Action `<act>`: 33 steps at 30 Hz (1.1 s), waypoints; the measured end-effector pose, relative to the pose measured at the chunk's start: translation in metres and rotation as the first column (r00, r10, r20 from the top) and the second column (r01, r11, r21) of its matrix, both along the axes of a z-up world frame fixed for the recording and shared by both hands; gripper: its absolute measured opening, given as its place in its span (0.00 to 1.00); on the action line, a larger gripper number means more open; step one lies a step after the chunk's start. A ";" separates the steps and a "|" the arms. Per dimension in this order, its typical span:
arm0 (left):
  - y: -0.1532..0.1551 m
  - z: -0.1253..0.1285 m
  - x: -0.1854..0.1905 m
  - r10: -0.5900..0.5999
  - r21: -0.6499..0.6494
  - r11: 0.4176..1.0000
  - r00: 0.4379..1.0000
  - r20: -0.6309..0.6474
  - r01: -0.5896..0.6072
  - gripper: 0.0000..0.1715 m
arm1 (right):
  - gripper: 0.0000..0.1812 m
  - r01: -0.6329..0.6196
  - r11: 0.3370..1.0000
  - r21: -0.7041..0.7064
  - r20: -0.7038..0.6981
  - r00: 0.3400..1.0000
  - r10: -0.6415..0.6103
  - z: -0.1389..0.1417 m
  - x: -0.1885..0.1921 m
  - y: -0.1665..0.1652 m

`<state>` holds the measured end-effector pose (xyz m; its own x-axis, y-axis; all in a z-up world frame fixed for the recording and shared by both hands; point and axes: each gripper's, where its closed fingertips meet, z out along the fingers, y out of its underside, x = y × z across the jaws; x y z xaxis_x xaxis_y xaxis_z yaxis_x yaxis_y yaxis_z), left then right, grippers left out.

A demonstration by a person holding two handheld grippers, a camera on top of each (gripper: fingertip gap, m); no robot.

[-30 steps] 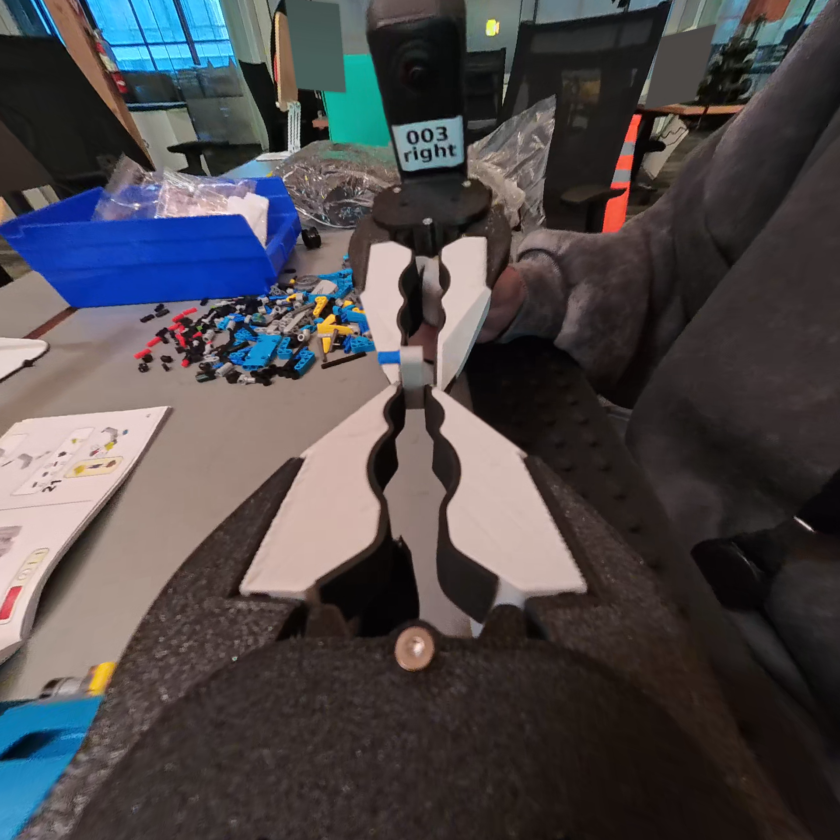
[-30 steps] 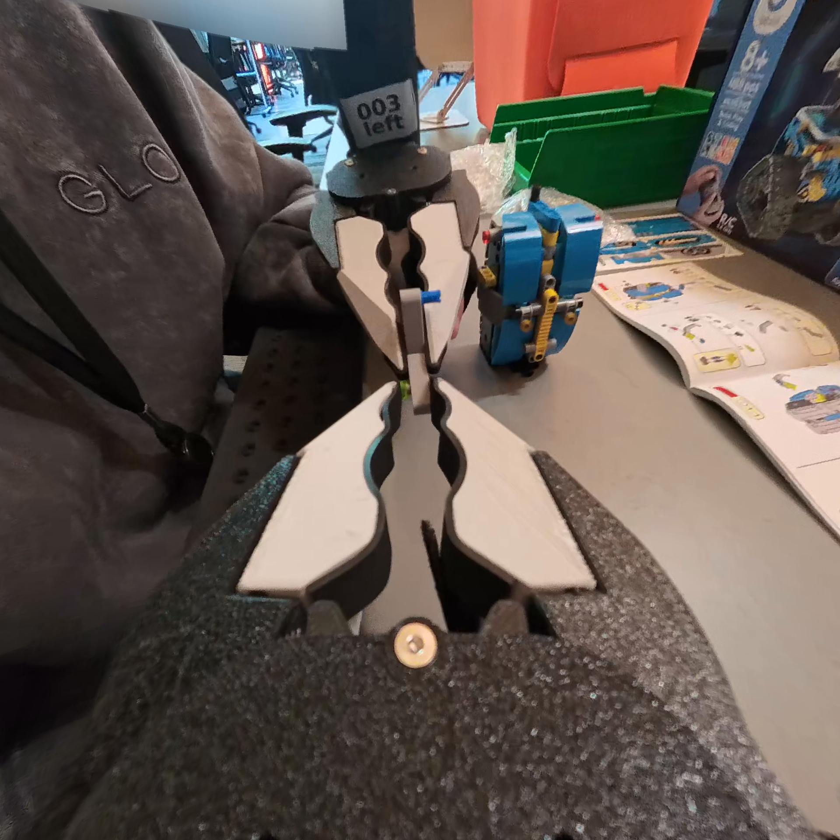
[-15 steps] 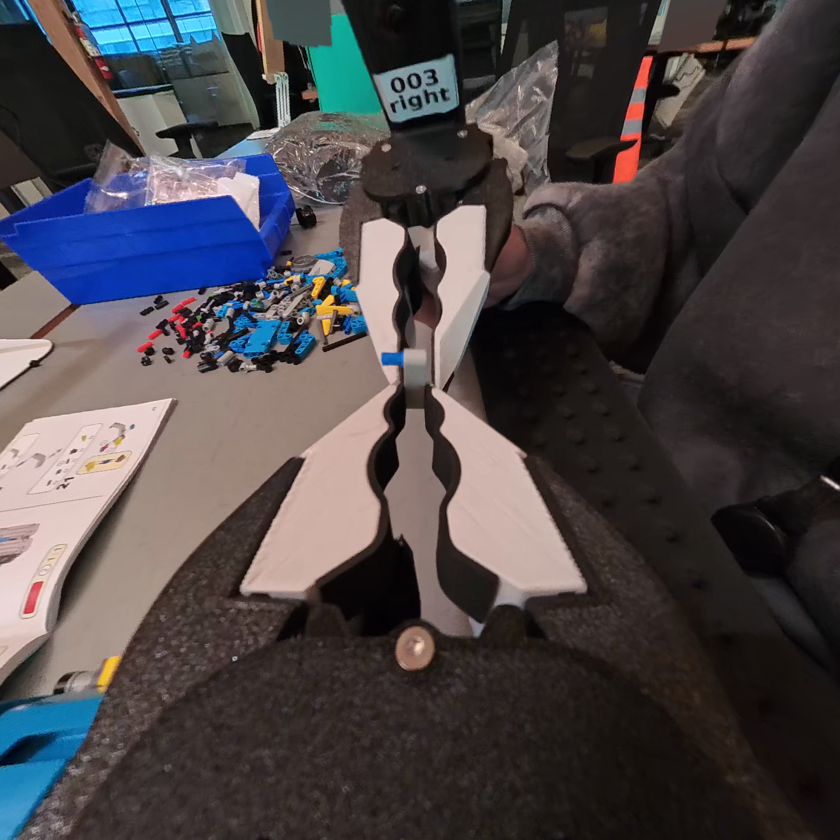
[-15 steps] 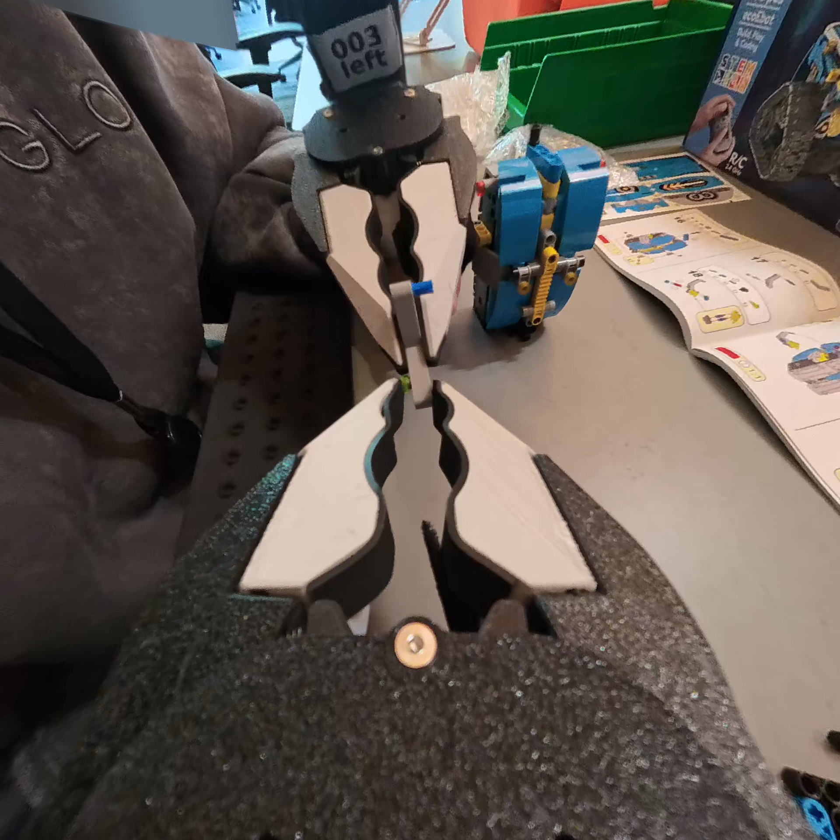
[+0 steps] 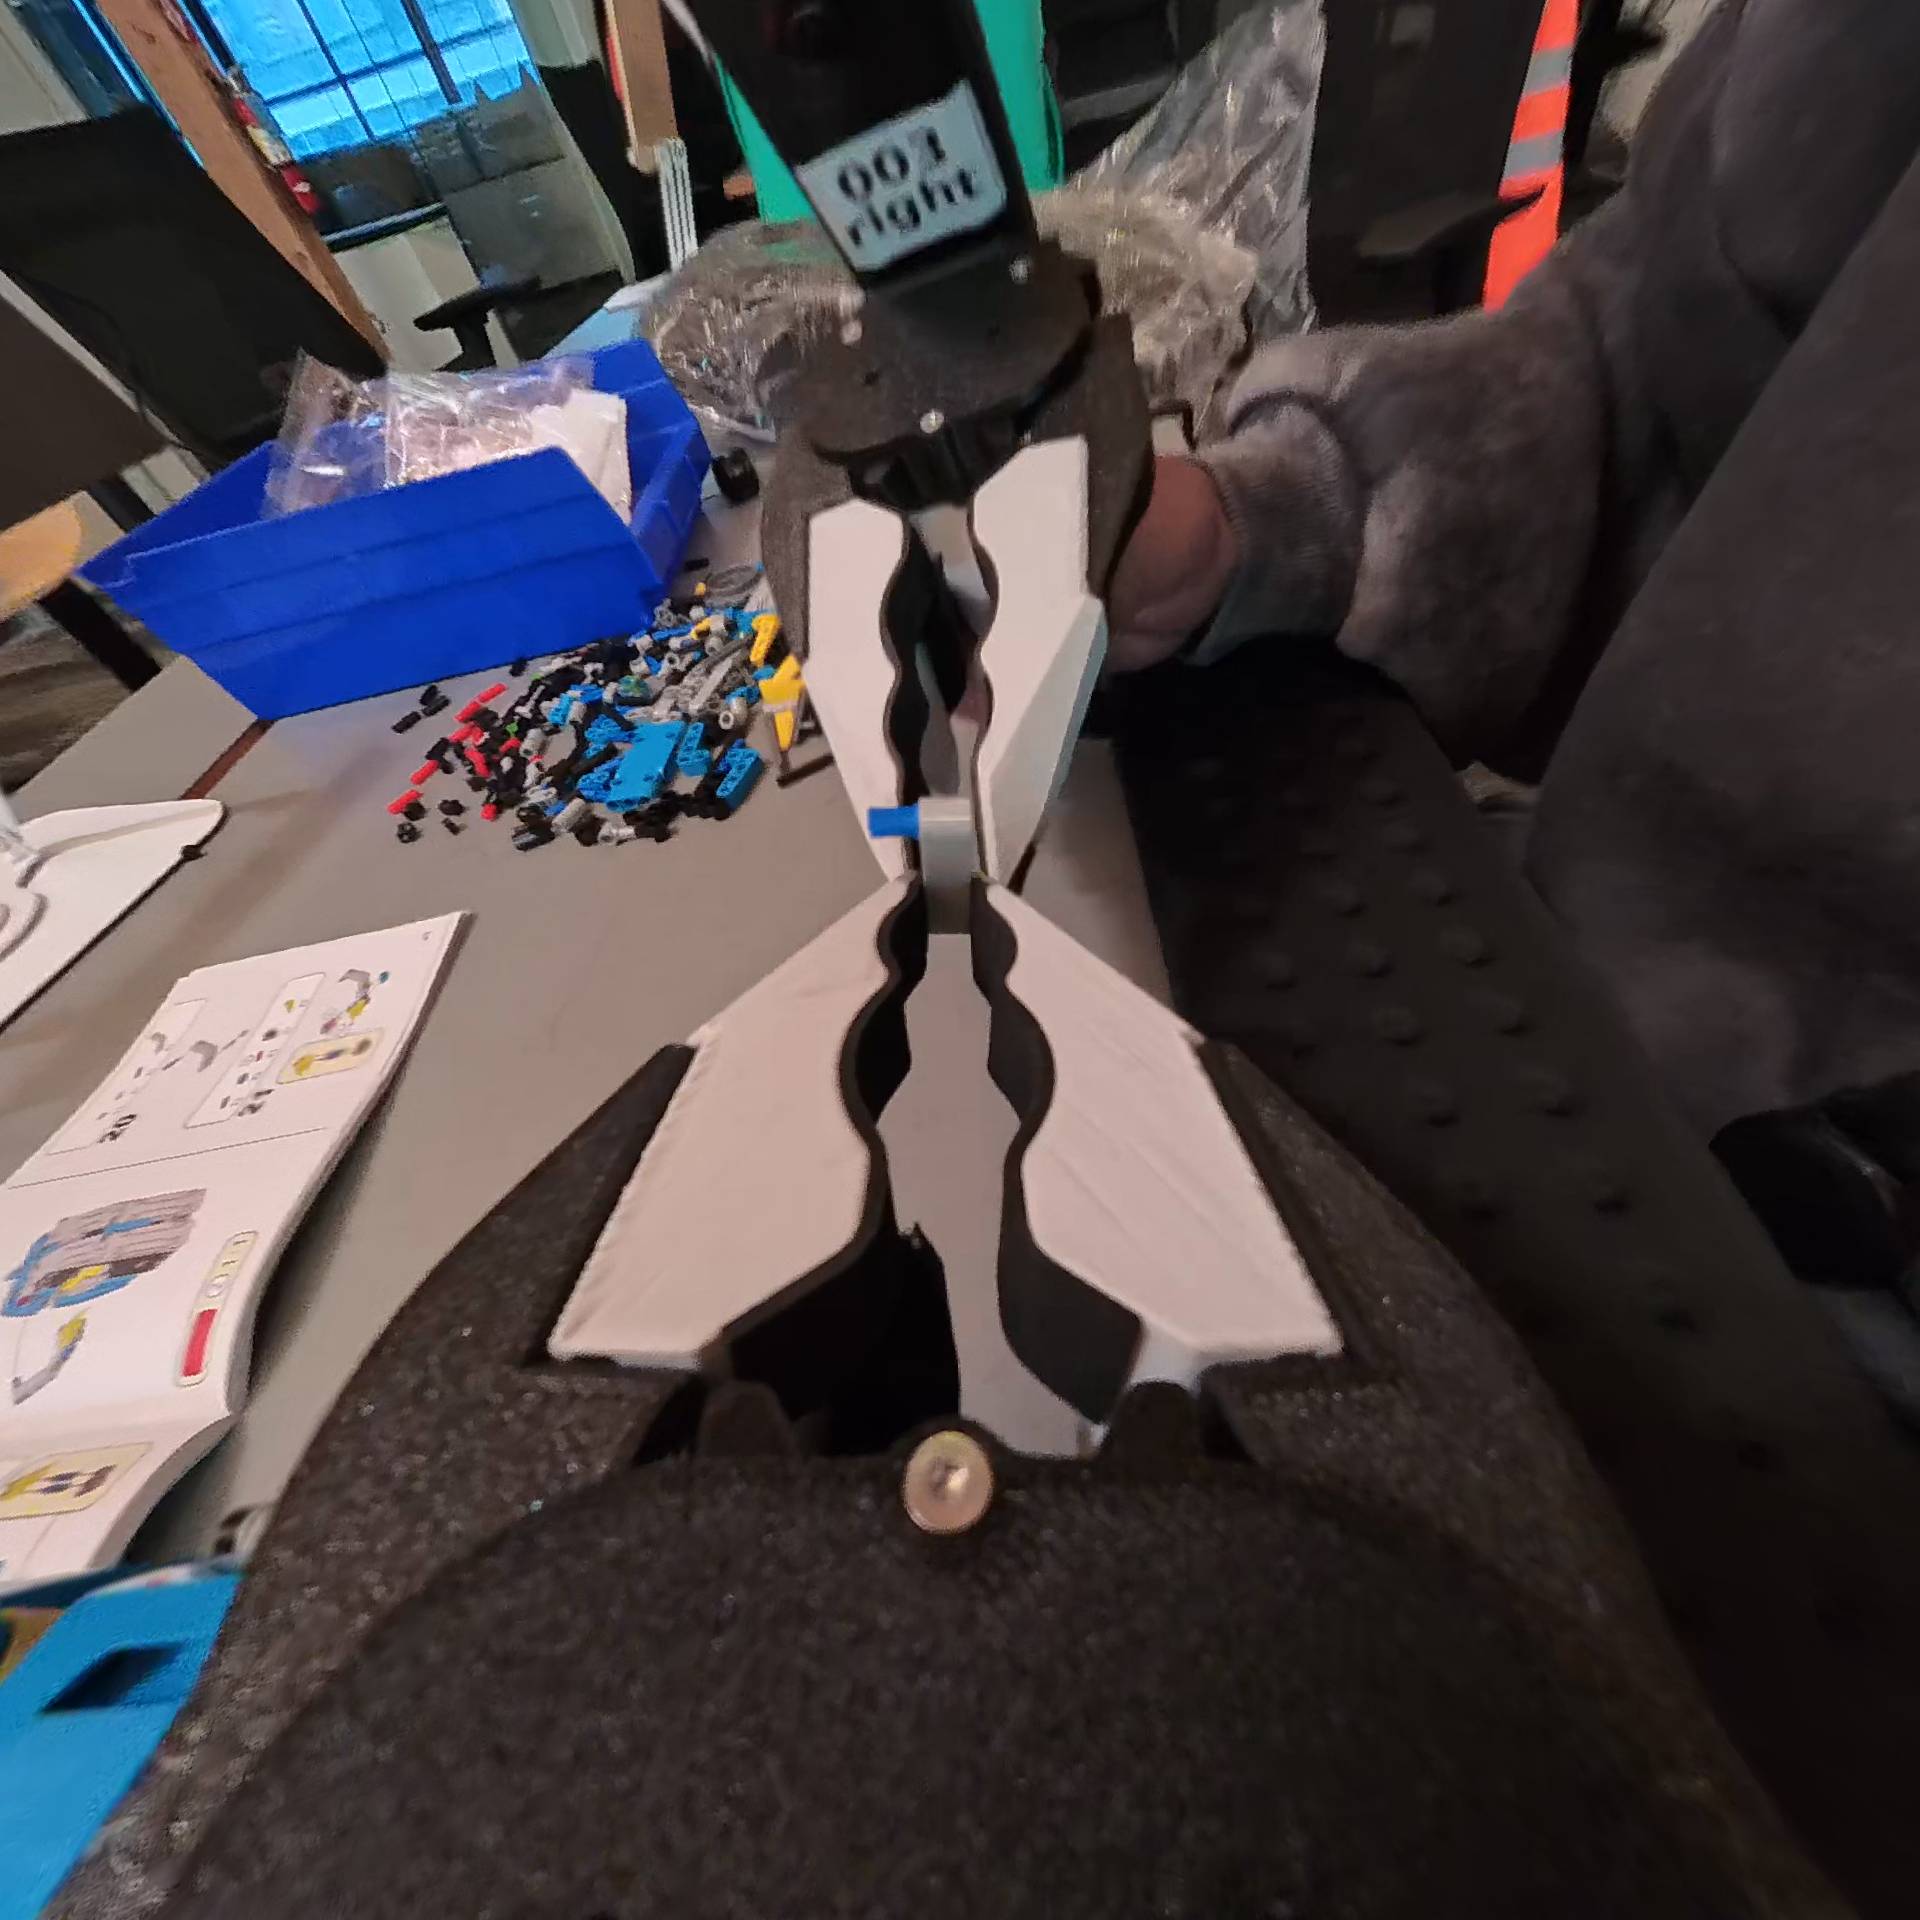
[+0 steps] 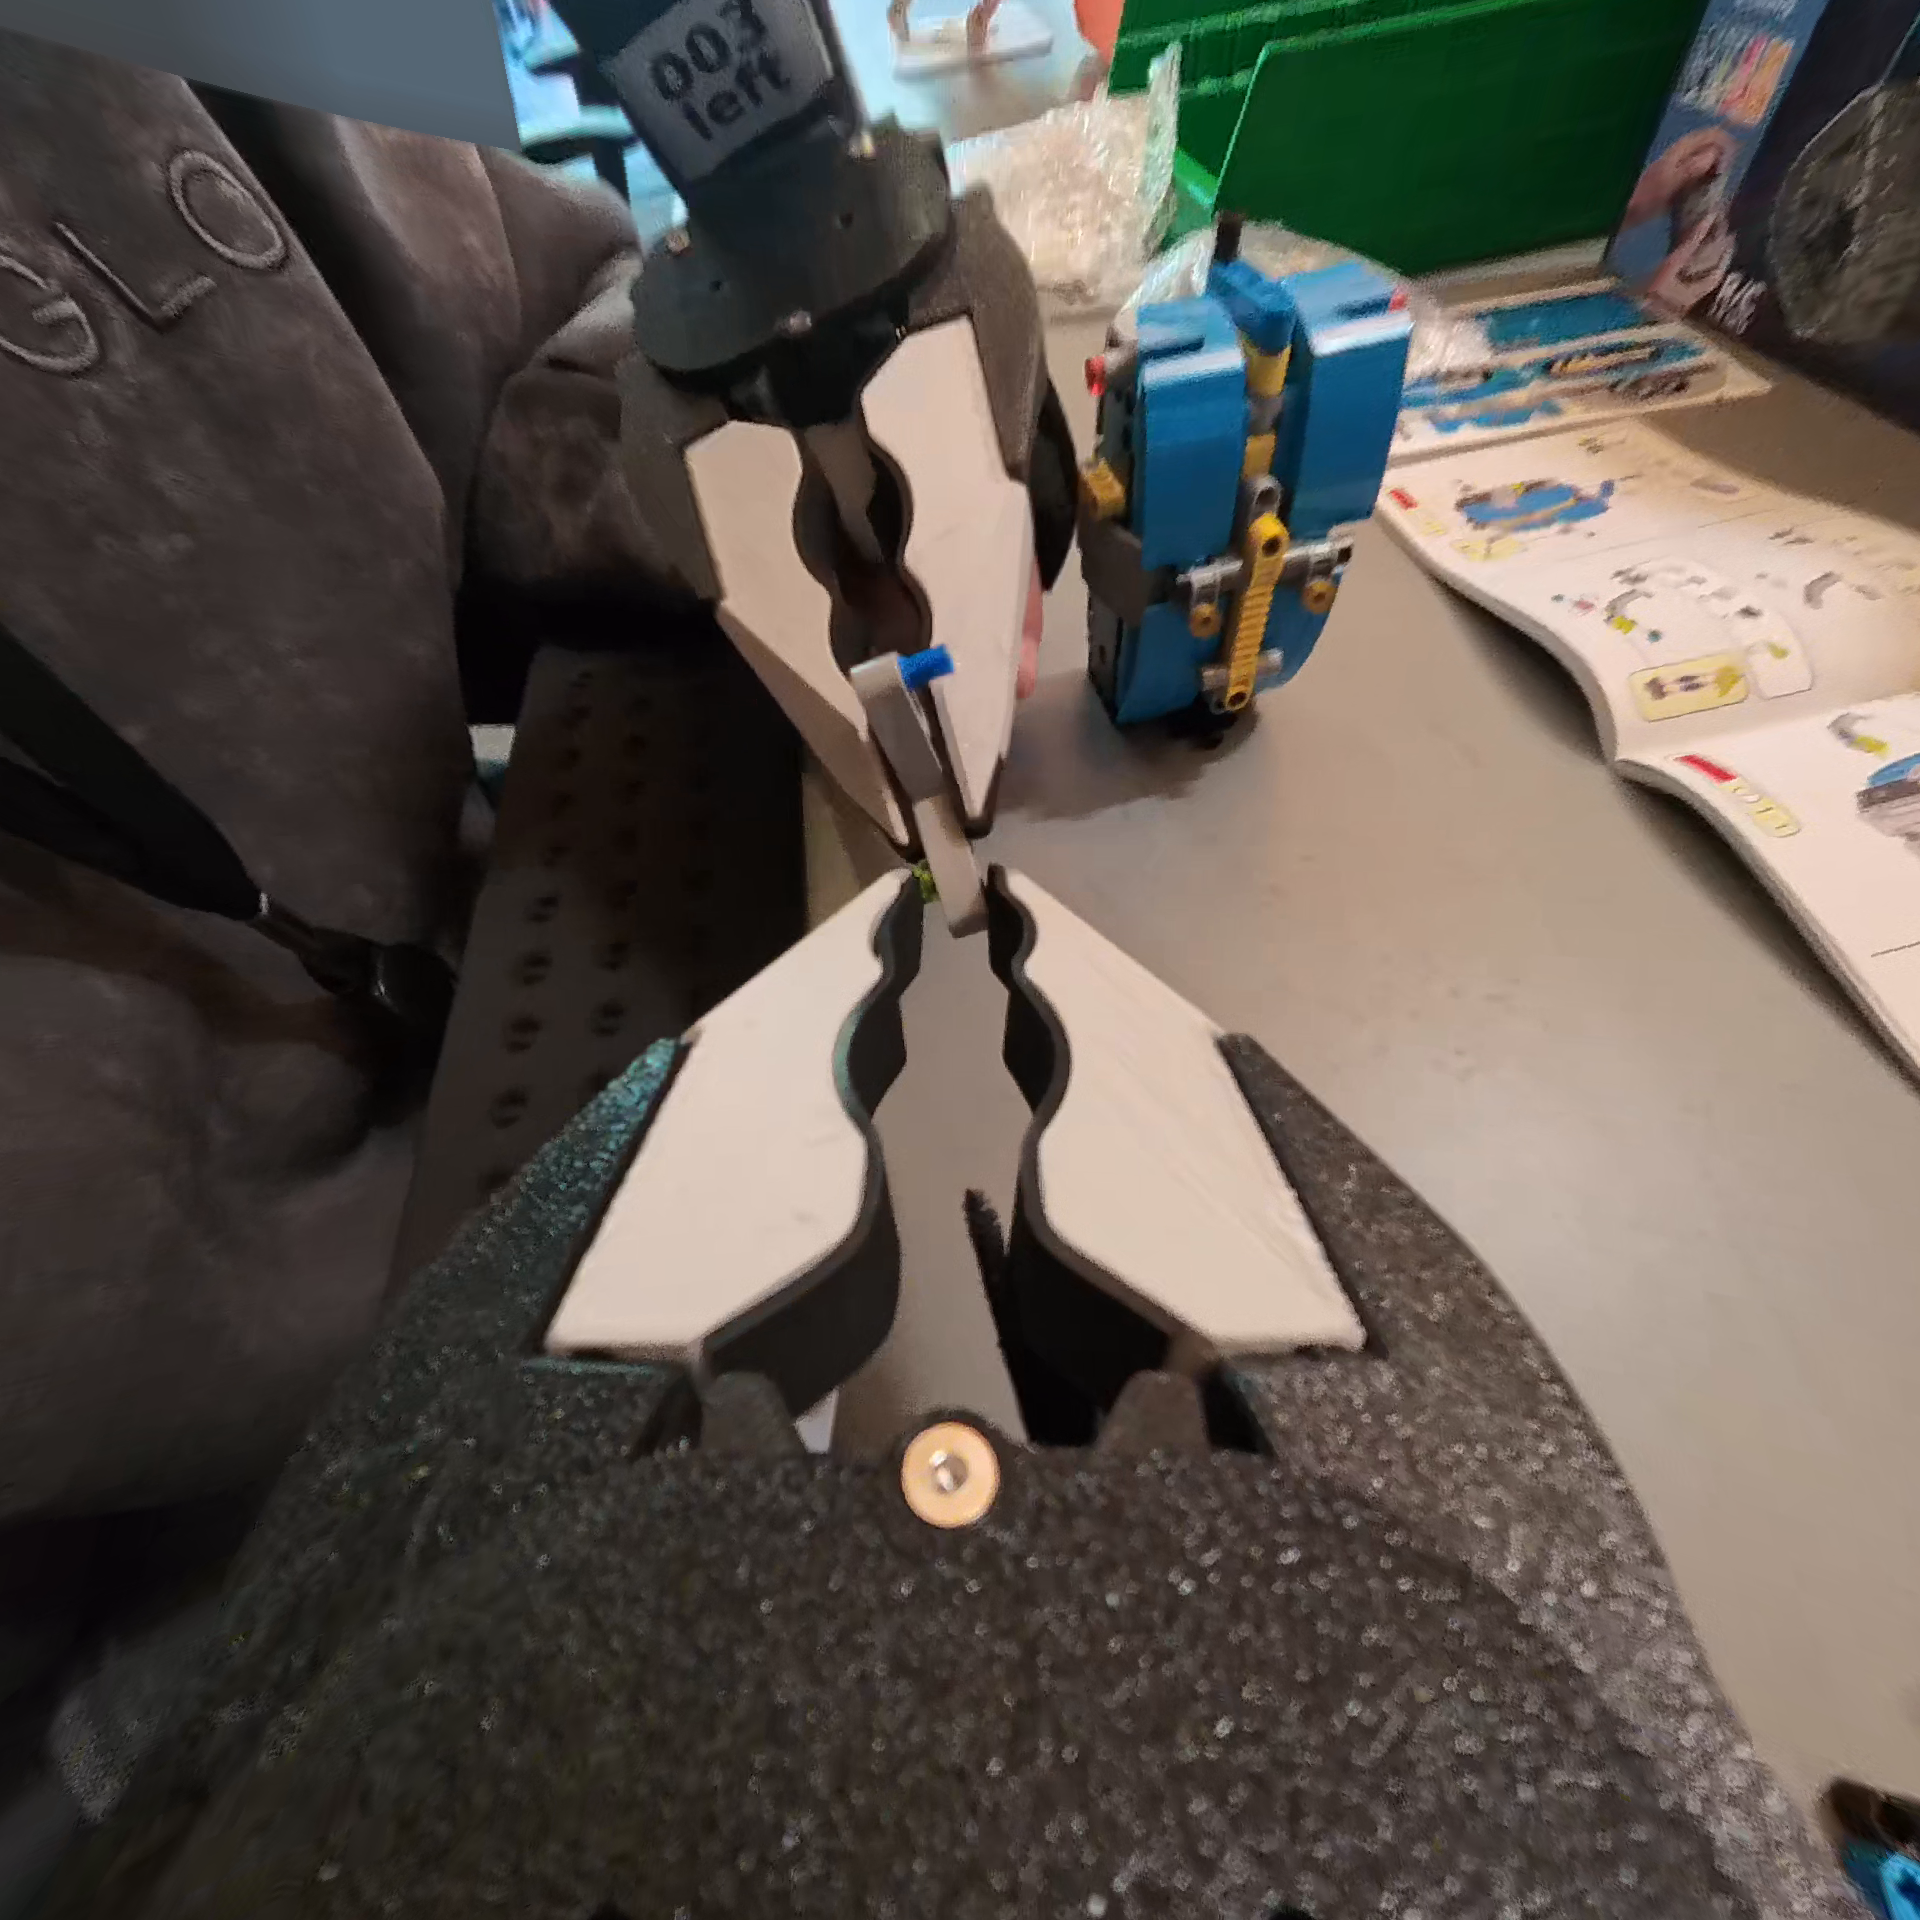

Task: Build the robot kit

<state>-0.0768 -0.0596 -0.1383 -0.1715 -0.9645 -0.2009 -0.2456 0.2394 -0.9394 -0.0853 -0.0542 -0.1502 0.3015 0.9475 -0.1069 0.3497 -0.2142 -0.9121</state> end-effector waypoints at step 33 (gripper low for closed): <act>0.194 0.002 -0.117 0.382 -0.454 0.835 0.922 0.068 -0.312 0.04 | 0.21 0.236 0.954 -0.188 -0.034 0.969 -0.246 0.002 0.016 0.166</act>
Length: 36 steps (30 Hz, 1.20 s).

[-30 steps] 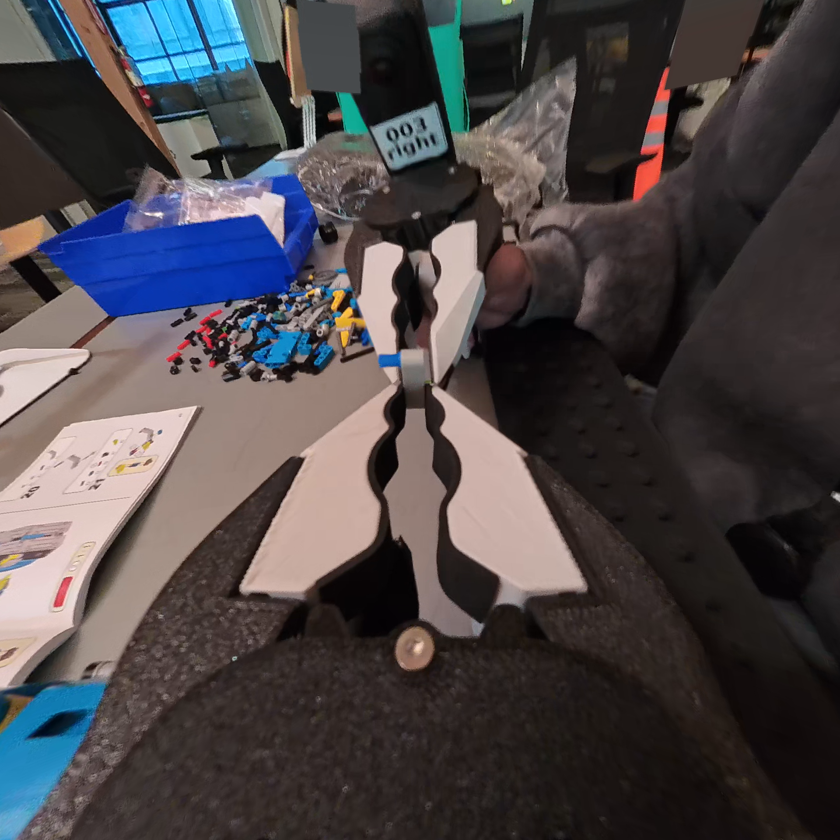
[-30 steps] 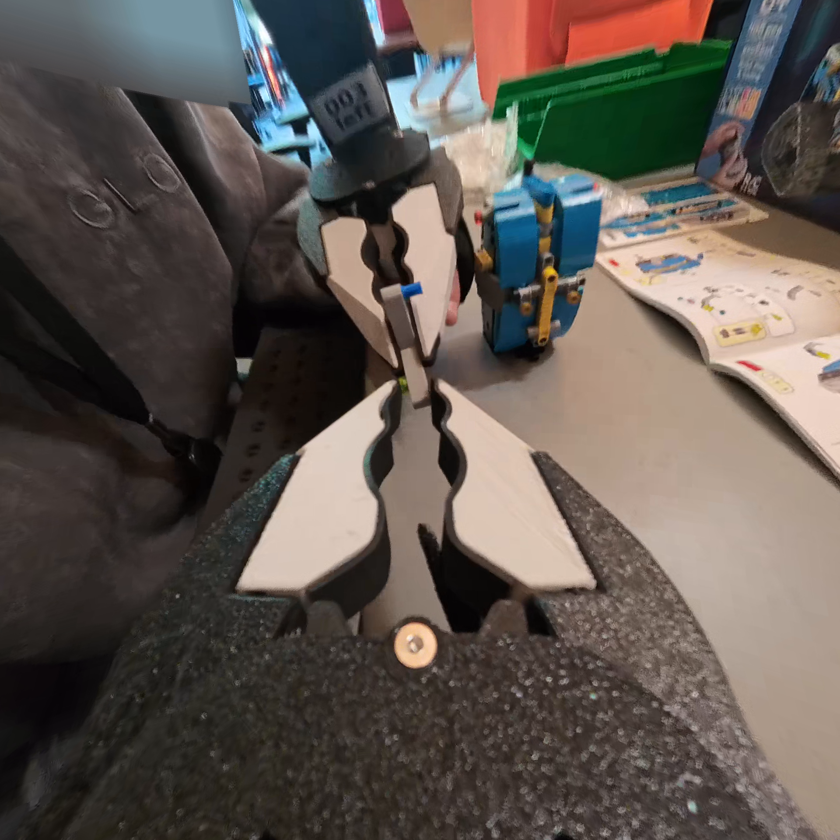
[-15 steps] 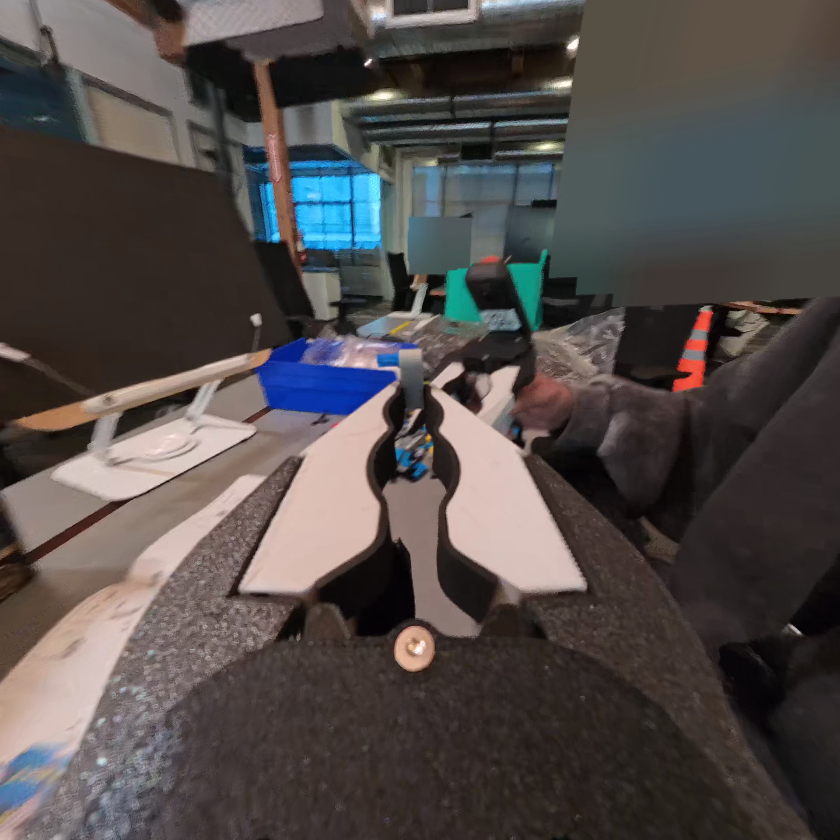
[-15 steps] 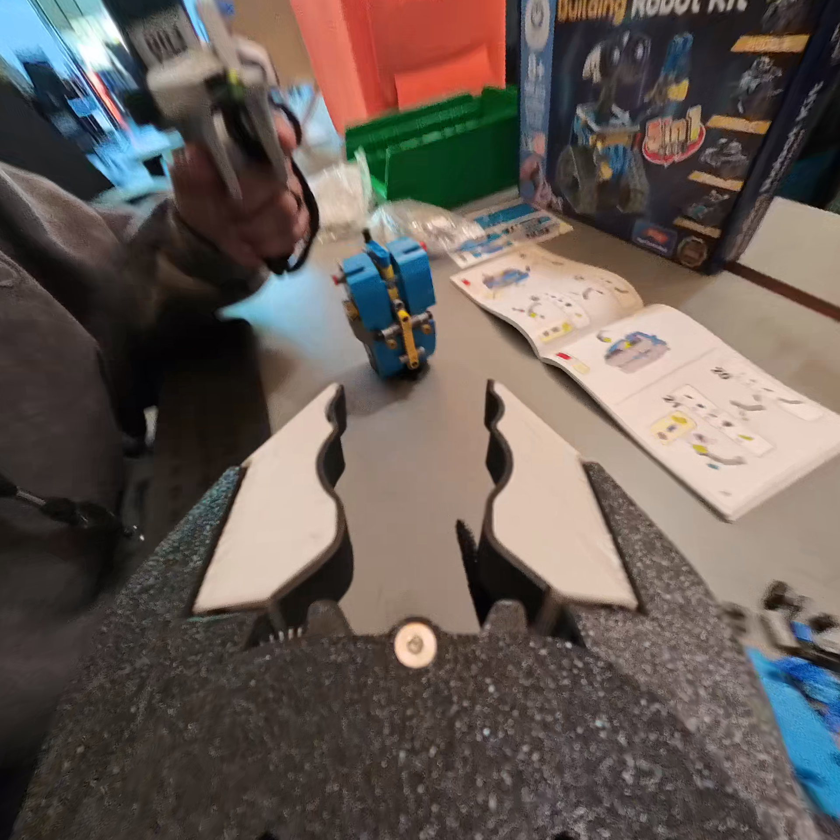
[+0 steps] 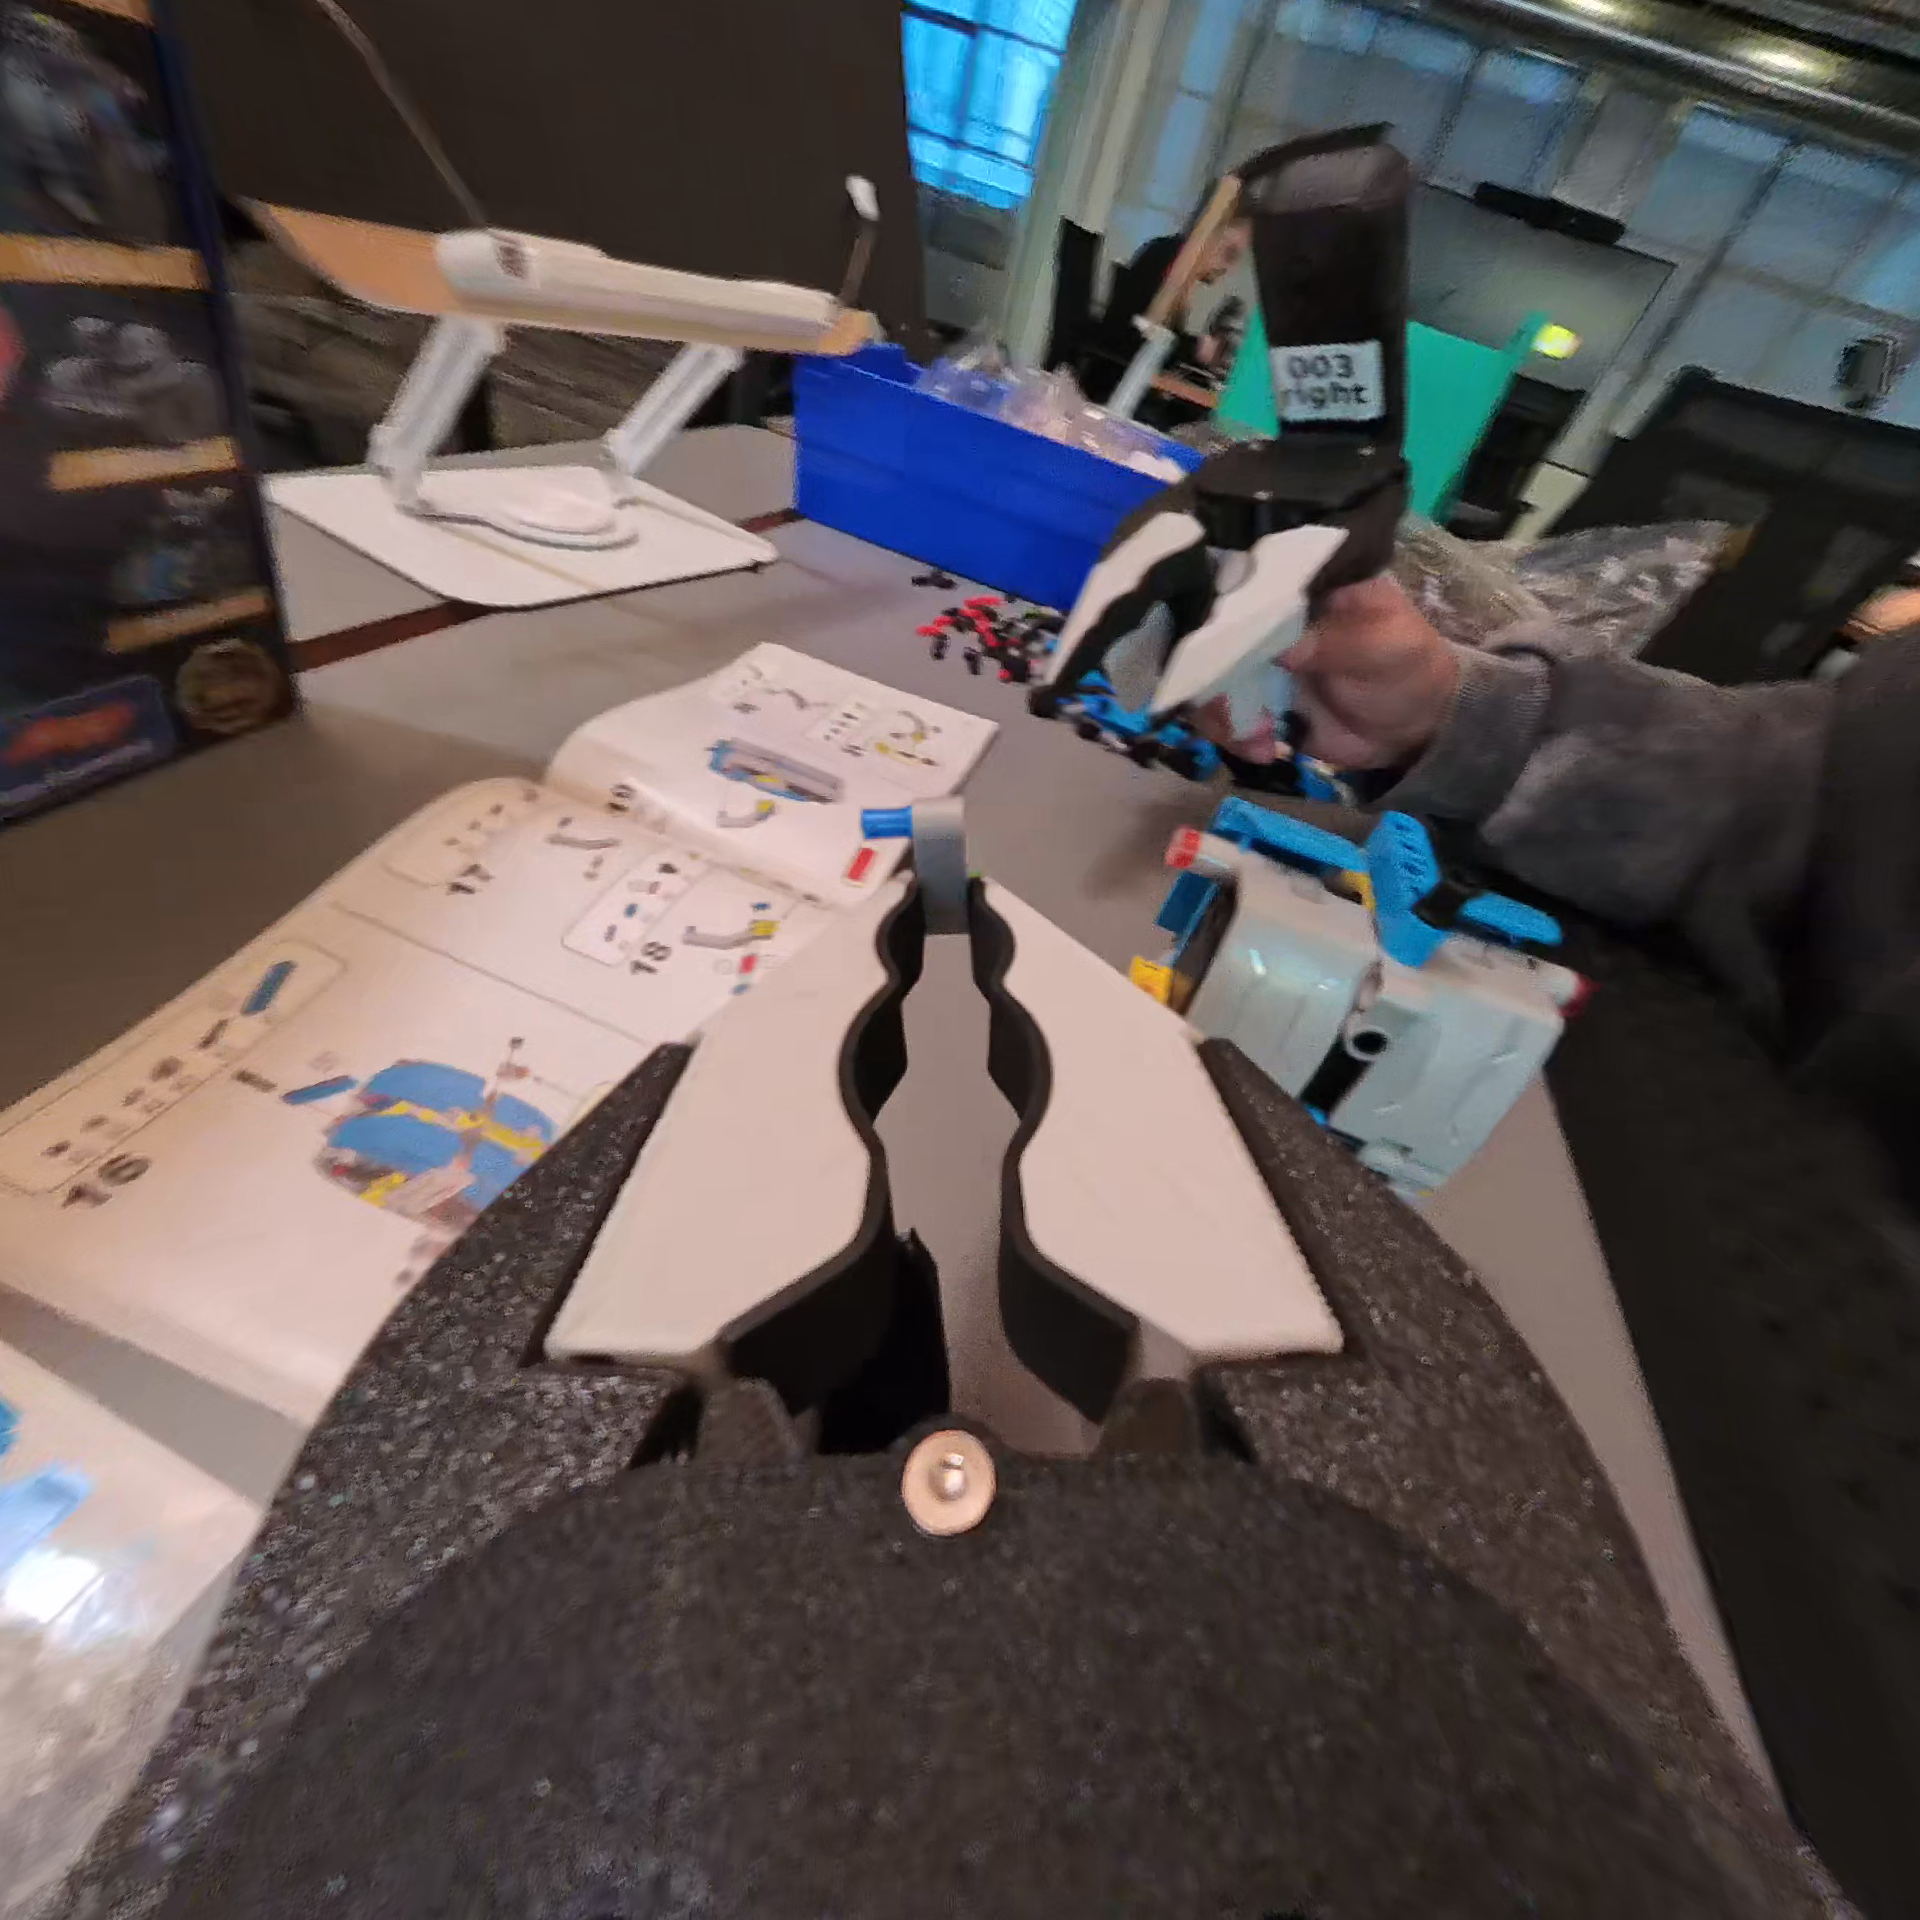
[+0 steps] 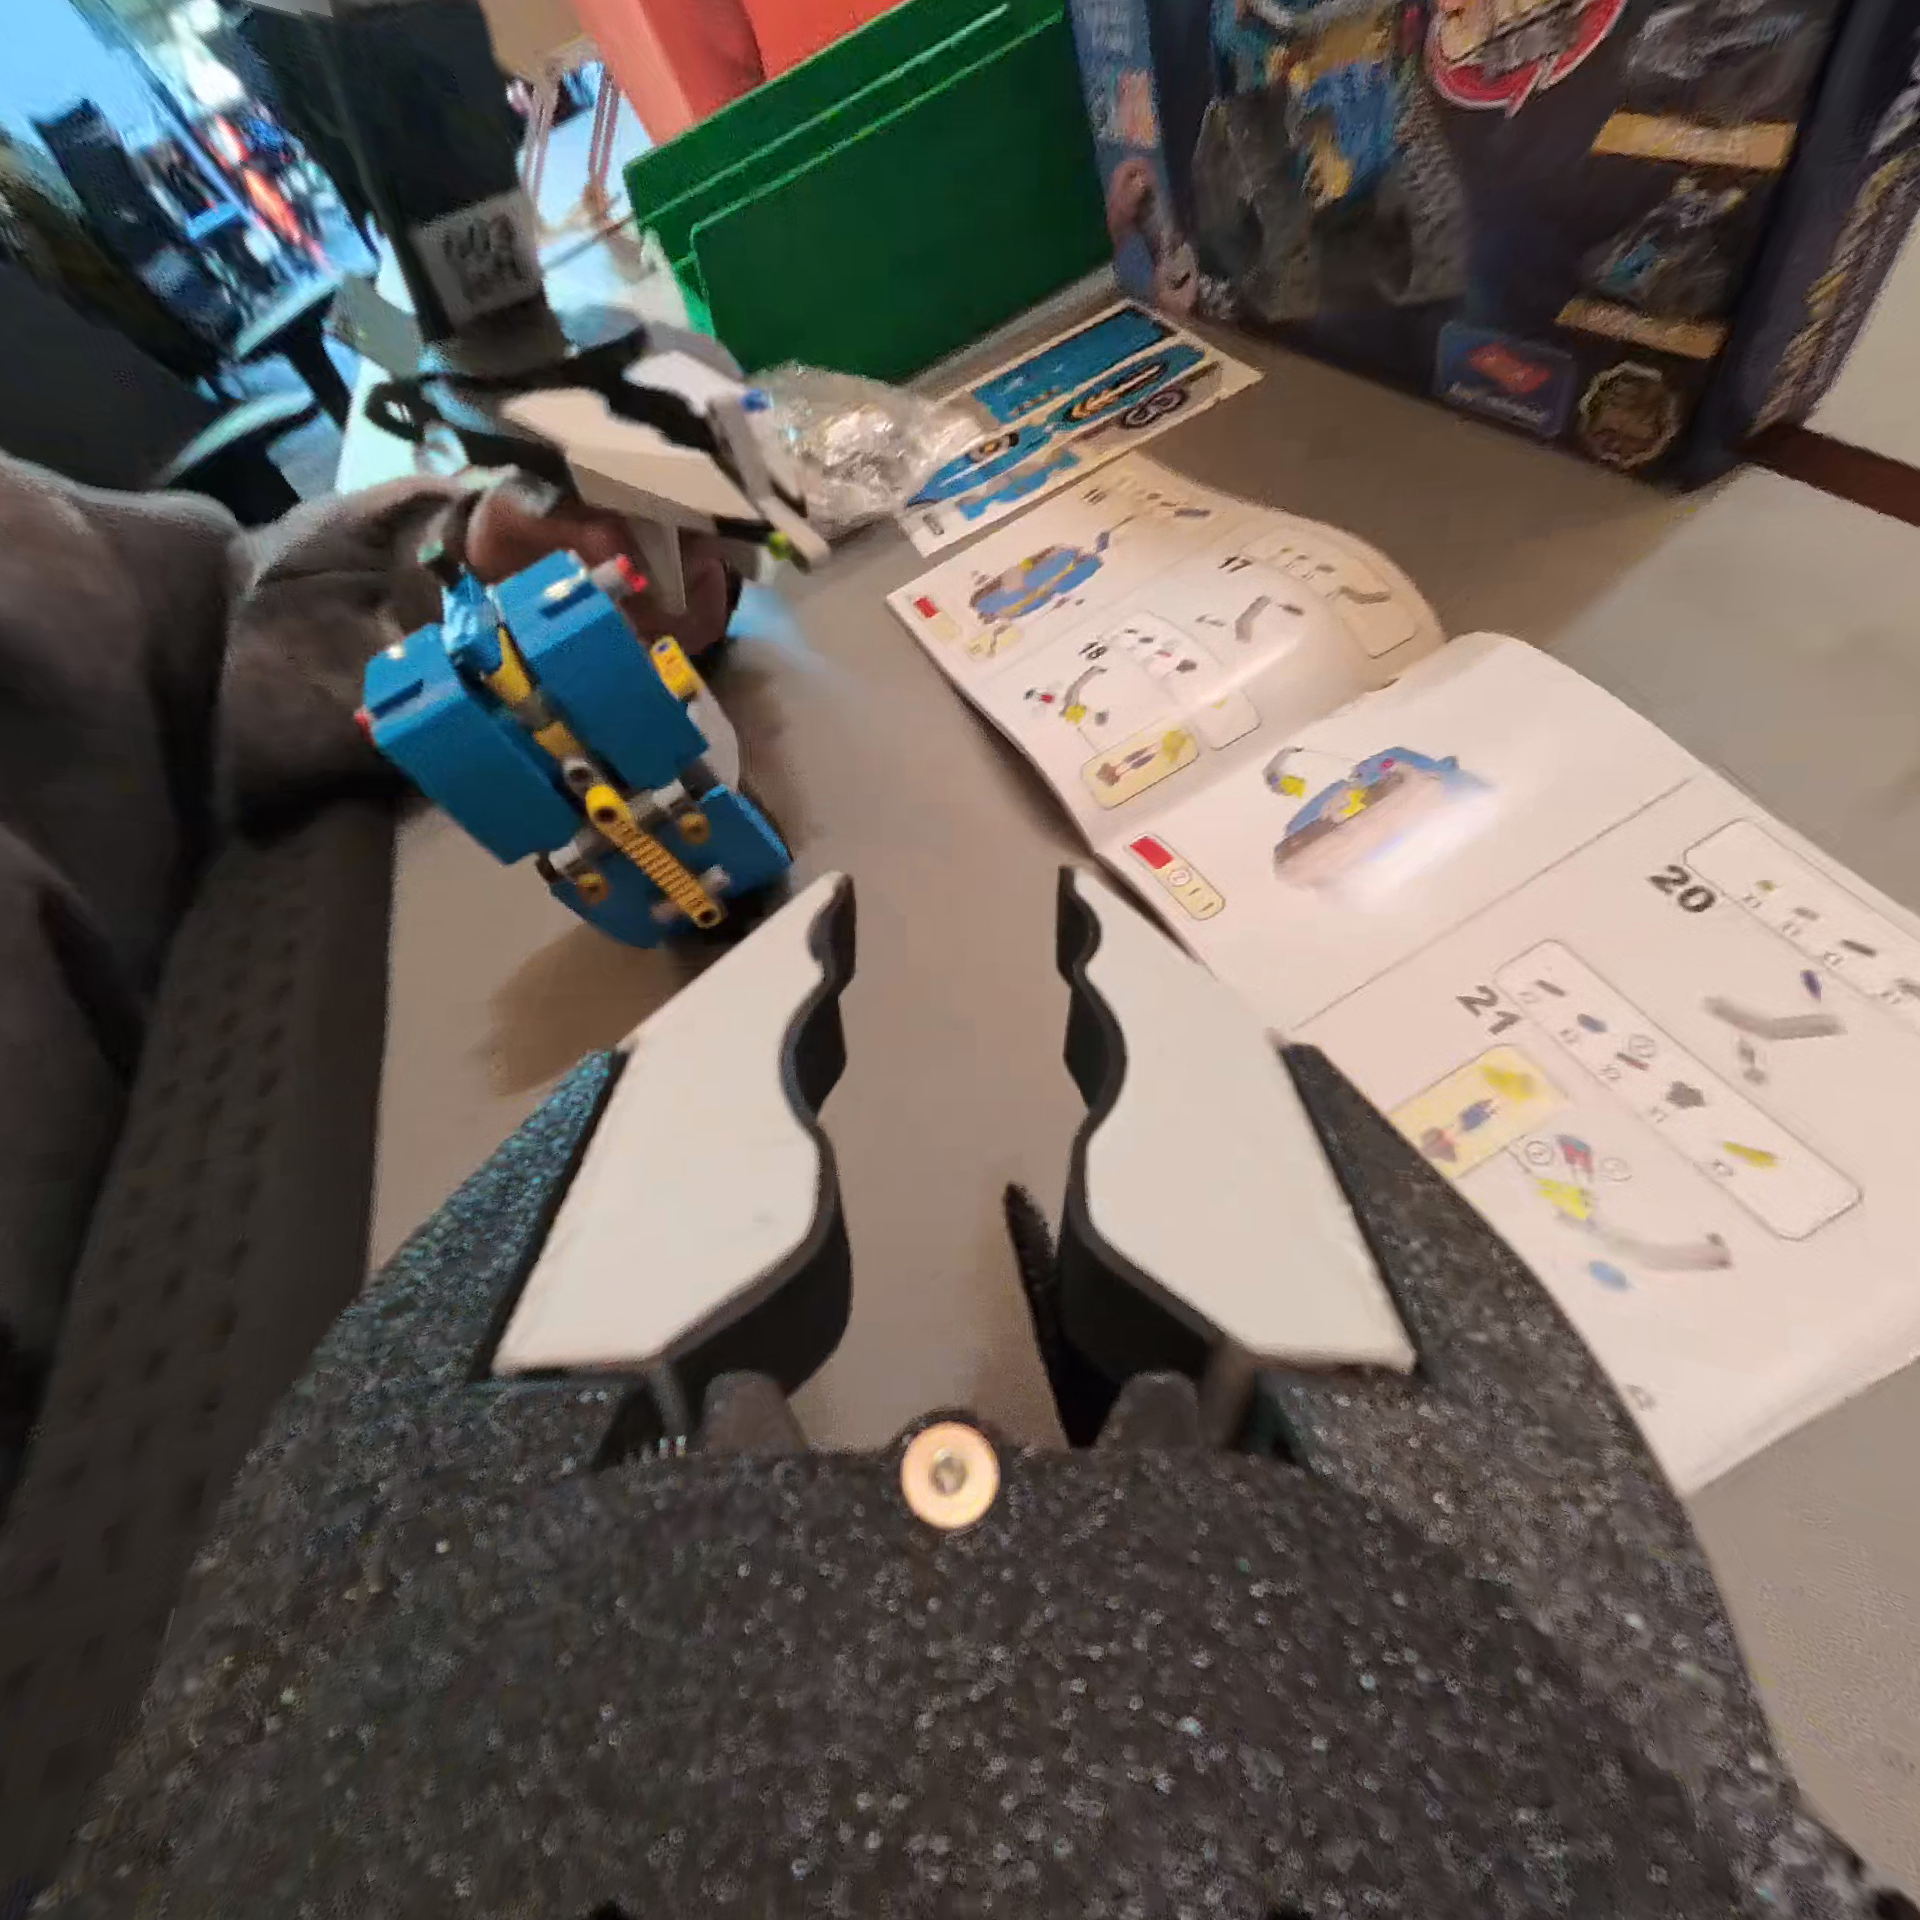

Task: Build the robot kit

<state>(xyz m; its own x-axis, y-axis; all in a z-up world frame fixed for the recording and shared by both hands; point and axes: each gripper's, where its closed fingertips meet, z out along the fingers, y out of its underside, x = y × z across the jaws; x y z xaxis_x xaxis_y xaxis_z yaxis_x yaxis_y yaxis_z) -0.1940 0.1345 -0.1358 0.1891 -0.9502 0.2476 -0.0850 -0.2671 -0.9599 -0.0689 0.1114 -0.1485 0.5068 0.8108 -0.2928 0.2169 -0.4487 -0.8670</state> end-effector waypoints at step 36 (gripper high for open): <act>0.010 0.001 -0.006 -0.025 -0.160 0.986 0.997 0.078 0.037 0.04 | 0.12 -0.018 0.986 0.169 0.207 0.978 -0.018 -0.006 -0.002 -0.012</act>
